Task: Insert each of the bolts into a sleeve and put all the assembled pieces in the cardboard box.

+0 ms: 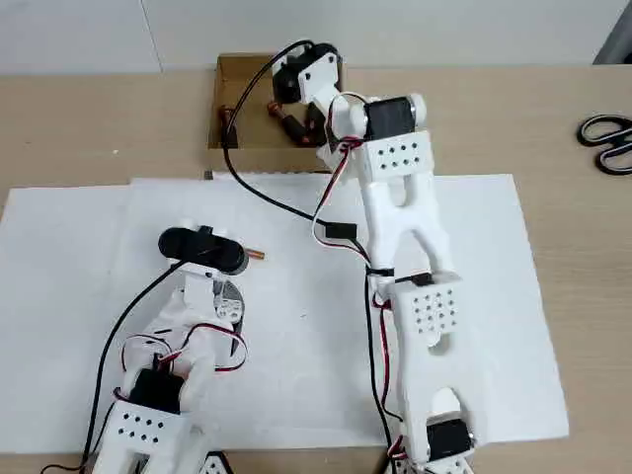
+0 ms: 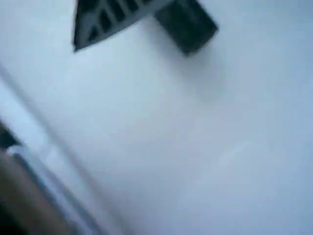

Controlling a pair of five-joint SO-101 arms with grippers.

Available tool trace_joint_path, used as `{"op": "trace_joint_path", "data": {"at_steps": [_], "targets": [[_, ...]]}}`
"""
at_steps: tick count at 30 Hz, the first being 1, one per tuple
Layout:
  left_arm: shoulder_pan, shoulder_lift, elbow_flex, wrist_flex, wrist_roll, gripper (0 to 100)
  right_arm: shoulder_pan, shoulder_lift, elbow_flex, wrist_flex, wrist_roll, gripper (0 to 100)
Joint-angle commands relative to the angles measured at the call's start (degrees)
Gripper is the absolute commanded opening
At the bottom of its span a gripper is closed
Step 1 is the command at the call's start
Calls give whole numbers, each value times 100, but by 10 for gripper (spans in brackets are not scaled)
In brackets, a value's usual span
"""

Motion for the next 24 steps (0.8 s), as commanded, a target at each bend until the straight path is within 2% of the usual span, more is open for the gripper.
{"op": "trace_joint_path", "data": {"at_steps": [1,8,15,24], "targets": [[-26,-44,-40,-35,26,6,57,-866,1196,84,615,198],[-26,-44,-40,-35,26,6,-4,-1578,2840,75,1433,198],[-26,-44,-40,-35,26,6,-154,-1534,3015,66,1996,198],[-26,-44,-40,-26,26,6,-251,-892,3015,-48,2198,198]]}}
